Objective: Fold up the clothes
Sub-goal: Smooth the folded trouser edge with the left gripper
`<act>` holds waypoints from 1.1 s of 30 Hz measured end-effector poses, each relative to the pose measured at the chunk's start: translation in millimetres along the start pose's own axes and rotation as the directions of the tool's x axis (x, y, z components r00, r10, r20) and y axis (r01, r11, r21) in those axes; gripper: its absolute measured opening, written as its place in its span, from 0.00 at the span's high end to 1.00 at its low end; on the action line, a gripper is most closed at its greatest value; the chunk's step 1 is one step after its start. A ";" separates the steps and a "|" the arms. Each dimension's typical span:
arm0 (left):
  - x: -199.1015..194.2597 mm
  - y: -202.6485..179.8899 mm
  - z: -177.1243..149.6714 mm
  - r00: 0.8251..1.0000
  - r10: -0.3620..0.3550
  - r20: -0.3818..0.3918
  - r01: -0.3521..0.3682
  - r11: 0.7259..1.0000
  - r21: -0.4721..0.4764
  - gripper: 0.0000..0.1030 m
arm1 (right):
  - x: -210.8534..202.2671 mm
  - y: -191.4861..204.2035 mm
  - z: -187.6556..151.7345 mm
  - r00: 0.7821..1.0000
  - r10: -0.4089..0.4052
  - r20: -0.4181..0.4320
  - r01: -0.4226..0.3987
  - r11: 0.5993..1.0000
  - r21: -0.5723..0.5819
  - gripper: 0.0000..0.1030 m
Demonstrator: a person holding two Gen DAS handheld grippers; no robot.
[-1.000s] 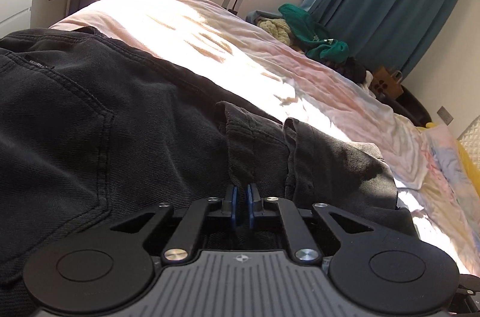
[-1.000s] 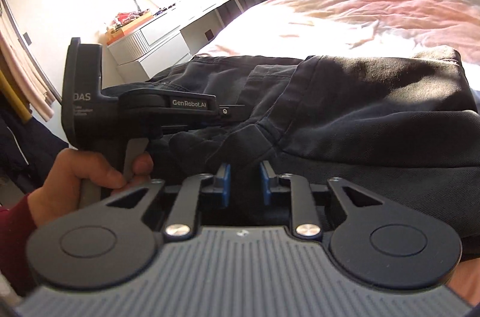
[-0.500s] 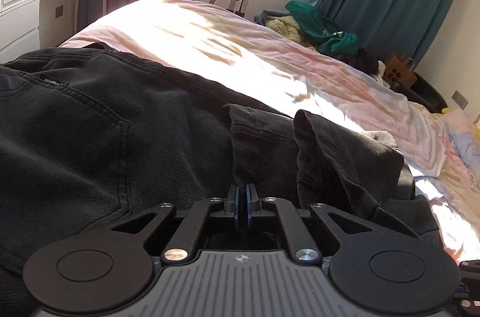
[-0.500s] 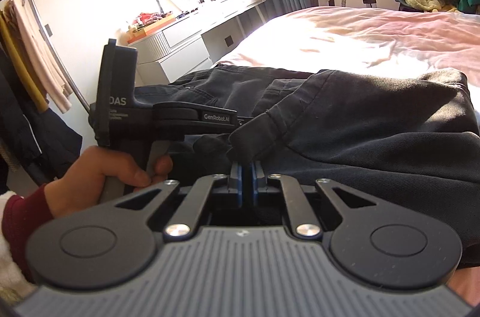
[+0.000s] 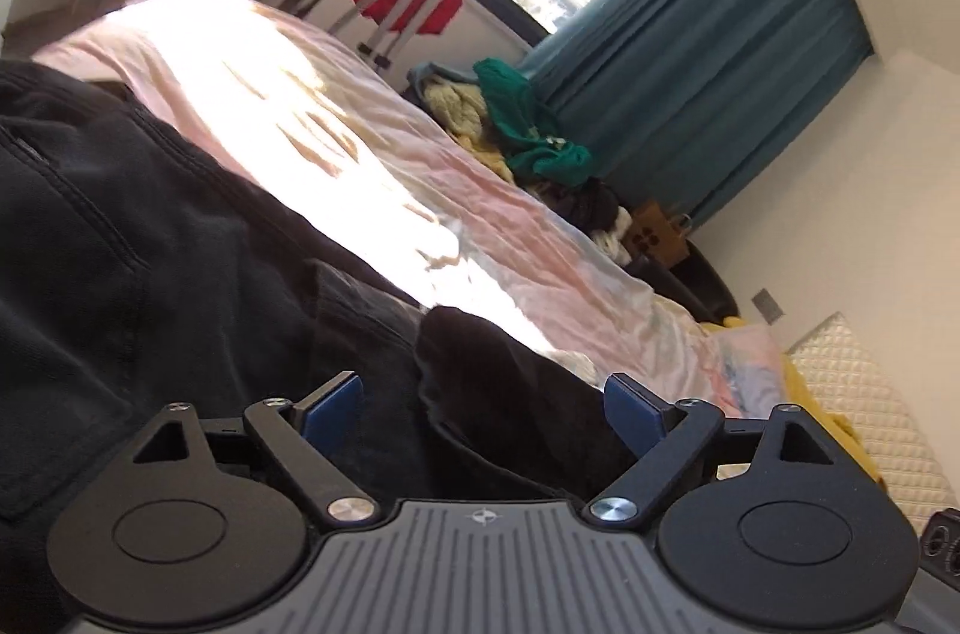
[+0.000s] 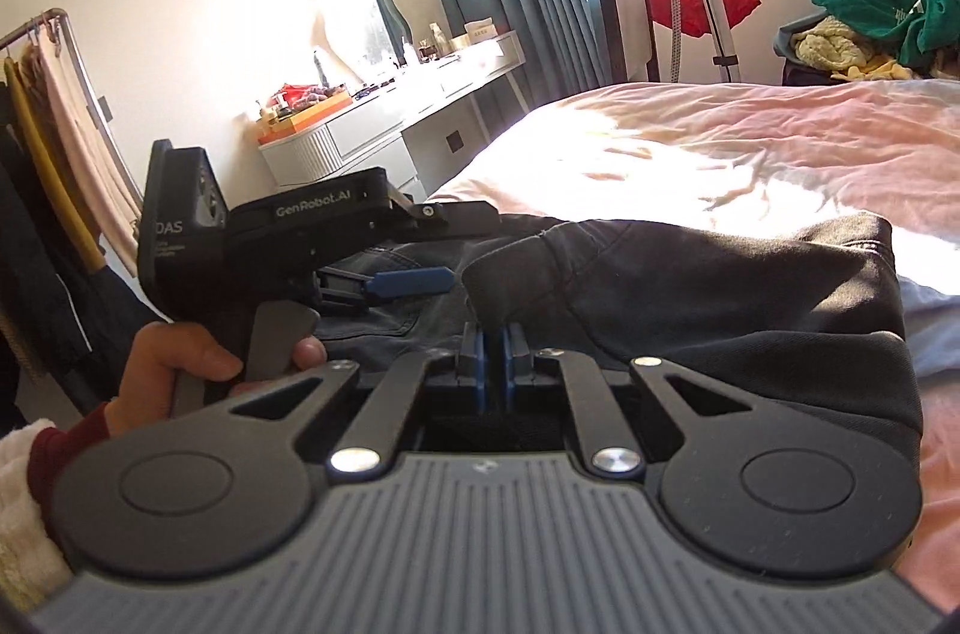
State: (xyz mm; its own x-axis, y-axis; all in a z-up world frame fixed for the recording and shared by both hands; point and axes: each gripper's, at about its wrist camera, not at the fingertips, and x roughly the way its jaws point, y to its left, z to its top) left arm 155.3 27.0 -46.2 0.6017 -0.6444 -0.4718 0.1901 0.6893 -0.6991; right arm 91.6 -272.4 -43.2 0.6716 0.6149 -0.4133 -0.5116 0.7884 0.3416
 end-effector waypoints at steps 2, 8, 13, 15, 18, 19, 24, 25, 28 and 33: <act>13.6 2.0 1.4 0.993 -0.085 -0.087 0.078 0.994 -0.081 0.11 | -5.4 -1.9 1.2 1.000 0.000 0.008 0.000 1.000 -0.006 0.91; 46.0 26.0 3.5 0.986 -0.126 -0.112 0.086 0.946 -0.312 0.00 | -13.7 -13.6 3.1 1.000 0.009 0.026 -0.010 1.000 0.027 0.91; 55.9 40.3 8.8 0.984 -0.167 -0.059 0.130 0.907 -0.400 0.00 | -18.0 -19.4 2.3 0.999 0.038 0.024 -0.039 0.999 0.034 0.91; 65.2 38.3 14.2 0.985 -0.153 -0.076 0.111 0.913 -0.393 0.00 | -16.6 -19.0 1.3 0.999 0.044 0.003 -0.044 0.999 0.020 0.91; 81.9 23.9 27.0 0.990 -0.078 -0.117 0.038 0.950 -0.309 0.01 | -12.1 -17.7 -4.0 0.998 0.047 -0.043 -0.047 0.999 0.004 0.91; 88.8 18.7 30.0 0.990 -0.053 -0.134 0.014 0.960 -0.281 0.03 | -10.5 -17.5 -5.8 0.997 0.049 -0.054 -0.050 0.999 -0.002 0.91; 122.3 -6.9 38.3 0.976 0.075 -0.204 -0.103 0.986 -0.132 0.25 | -11.2 -21.4 -8.3 0.997 0.061 -0.038 -0.061 0.998 0.005 0.91; 127.0 -10.8 39.4 0.972 0.098 -0.212 -0.121 0.988 -0.099 0.34 | -11.6 -23.7 -8.4 0.997 0.065 -0.030 -0.064 0.998 0.014 0.91; 136.4 -26.5 45.1 0.965 0.150 -0.217 -0.155 0.988 -0.007 0.47 | -11.7 -30.6 -9.1 0.997 0.071 -0.013 -0.071 0.997 0.044 0.91; 131.3 -40.3 46.6 0.947 0.256 -0.192 -0.232 0.963 0.140 0.95 | 9.9 -35.4 -18.3 0.995 0.038 -0.096 -0.032 0.997 0.071 0.91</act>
State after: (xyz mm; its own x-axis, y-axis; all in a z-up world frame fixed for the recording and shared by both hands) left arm 262.8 -70.0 -54.9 0.4700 -0.4975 -0.7291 0.1523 0.8594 -0.4881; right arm 106.6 -293.8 -74.9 0.5966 0.6437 -0.4793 -0.4932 0.7652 0.4138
